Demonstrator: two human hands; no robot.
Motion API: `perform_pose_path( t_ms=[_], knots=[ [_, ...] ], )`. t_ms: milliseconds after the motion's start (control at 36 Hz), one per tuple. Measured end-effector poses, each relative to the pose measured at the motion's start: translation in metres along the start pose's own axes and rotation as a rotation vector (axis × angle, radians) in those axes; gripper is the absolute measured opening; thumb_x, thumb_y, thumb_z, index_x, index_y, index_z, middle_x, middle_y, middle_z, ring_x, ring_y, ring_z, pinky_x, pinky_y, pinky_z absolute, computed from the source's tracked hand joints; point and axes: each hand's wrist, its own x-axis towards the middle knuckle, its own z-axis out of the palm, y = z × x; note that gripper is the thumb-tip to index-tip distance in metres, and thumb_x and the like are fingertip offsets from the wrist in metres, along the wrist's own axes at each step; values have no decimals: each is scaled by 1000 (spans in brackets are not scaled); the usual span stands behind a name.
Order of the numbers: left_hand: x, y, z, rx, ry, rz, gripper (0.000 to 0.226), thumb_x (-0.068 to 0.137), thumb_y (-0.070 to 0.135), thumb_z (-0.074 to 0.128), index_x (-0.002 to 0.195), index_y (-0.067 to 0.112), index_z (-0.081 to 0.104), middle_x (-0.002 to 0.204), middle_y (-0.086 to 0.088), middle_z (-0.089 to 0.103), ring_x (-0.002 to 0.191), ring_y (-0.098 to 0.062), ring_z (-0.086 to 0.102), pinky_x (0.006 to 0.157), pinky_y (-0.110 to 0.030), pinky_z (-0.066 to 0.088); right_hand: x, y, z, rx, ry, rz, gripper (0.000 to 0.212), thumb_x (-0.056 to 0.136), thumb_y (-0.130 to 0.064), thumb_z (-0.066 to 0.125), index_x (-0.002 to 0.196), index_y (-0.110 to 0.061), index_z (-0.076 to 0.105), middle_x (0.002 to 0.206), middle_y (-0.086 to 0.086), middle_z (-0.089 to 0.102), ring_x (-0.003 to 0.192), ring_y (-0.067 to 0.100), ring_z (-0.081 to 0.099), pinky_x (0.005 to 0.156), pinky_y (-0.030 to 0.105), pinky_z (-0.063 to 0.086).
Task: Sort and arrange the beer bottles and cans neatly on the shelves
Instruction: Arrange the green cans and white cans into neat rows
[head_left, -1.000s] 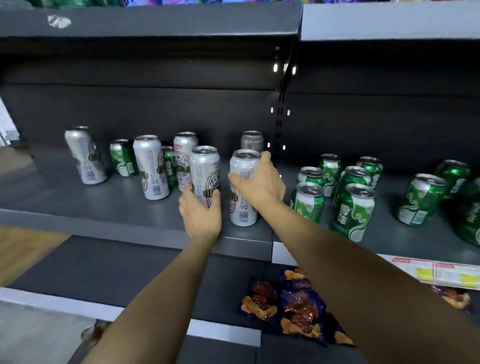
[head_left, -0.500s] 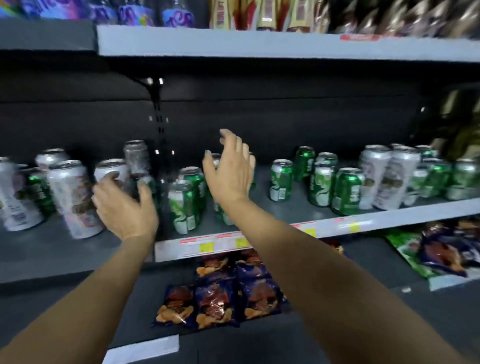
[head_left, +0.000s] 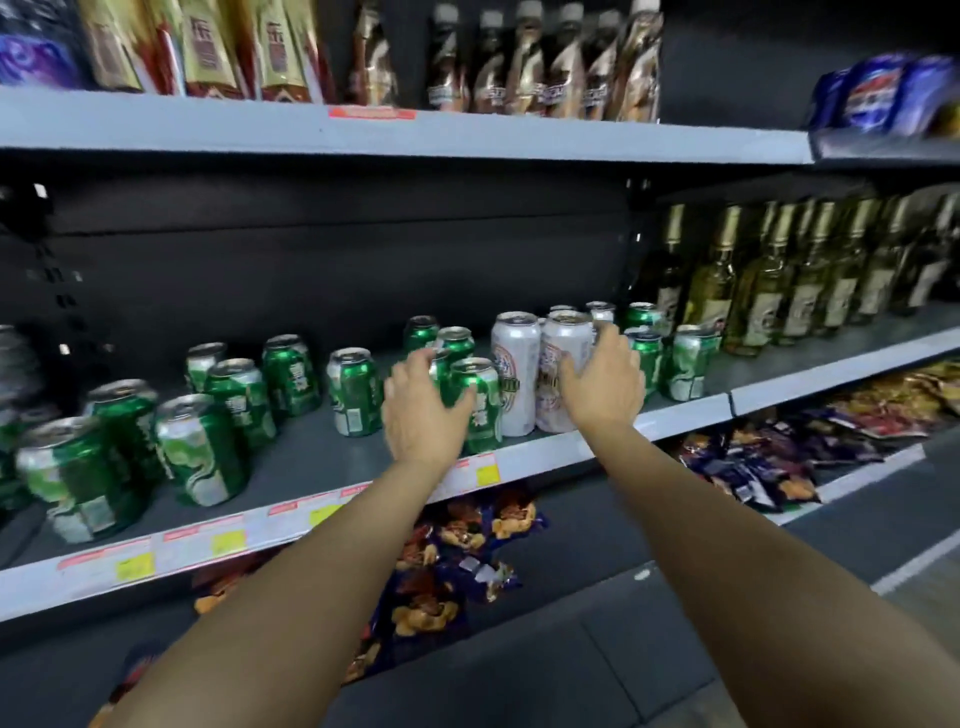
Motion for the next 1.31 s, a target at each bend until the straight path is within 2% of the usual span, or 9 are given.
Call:
perform_pose_path(
  t_ms=[139, 278, 361, 444, 556, 778, 1000, 1222, 1306],
  knots=[
    [32, 42, 36, 110, -119, 47, 83, 83, 48, 68, 149, 21, 26, 150, -5, 36, 138, -27, 31, 113, -42, 25, 35, 21, 2, 12, -111, 1, 62, 92, -45, 57, 138, -10, 37, 133, 13, 53, 122, 34, 47, 93, 44, 42],
    [65, 59, 65, 191, -228, -3, 95, 82, 61, 61, 154, 25, 10, 159, -5, 22, 146, -26, 18, 118, -54, 5, 63, 26, 12, -10, -208, -34, 83, 87, -58, 58, 149, -13, 25, 141, 13, 49, 129, 32, 45, 101, 44, 40],
    [83, 63, 81, 282, -310, -56, 87, 84, 69, 51, 151, 25, 19, 152, -5, 36, 143, -28, 26, 116, -61, 2, 76, 27, 17, -64, -277, -45, 86, 85, -65, 55, 150, -18, 24, 144, 10, 47, 133, 31, 41, 105, 44, 35],
    [93, 66, 93, 299, -309, -116, 68, 87, 65, 44, 139, 22, 36, 131, -5, 58, 130, -31, 46, 115, -62, 2, 86, 23, 21, -116, -288, -88, 77, 85, -64, 54, 145, -21, 33, 137, 9, 53, 130, 29, 44, 101, 41, 33],
    [93, 66, 98, 324, -255, -94, 61, 90, 62, 43, 131, 18, 41, 121, -5, 63, 115, -29, 58, 116, -57, 6, 89, 21, 30, -133, -334, -144, 78, 83, -57, 59, 146, -22, 30, 139, 10, 49, 130, 30, 41, 100, 40, 35],
    [74, 78, 97, 285, -133, -66, 56, 91, 58, 48, 126, 15, 43, 128, -6, 56, 117, -27, 55, 115, -54, 15, 84, 38, 20, -15, -221, -221, 71, 80, -54, 63, 137, -18, 43, 130, 8, 54, 121, 28, 49, 93, 37, 39],
    [45, 123, 85, 116, 89, -70, 53, 86, 54, 59, 118, 13, 47, 118, -8, 58, 111, -31, 55, 97, -43, 38, 78, 49, -24, 159, -122, -282, 70, 76, -51, 65, 134, -19, 43, 125, 4, 55, 119, 25, 46, 96, 37, 39],
    [-7, 141, 57, 143, 174, -96, 51, 85, 56, 59, 114, 16, 49, 114, -3, 60, 105, -28, 56, 81, -34, 36, 52, 61, -54, 198, -141, -383, 58, 73, -53, 63, 118, -19, 46, 114, 2, 57, 110, 25, 49, 91, 37, 37],
    [-29, 133, 42, 176, 170, -143, 53, 85, 57, 57, 117, 16, 48, 118, -4, 60, 108, -28, 56, 86, -37, 39, 32, 58, -57, 173, -161, -461, 56, 74, -55, 61, 115, -19, 47, 111, 2, 57, 108, 25, 51, 87, 38, 38]
  ],
)
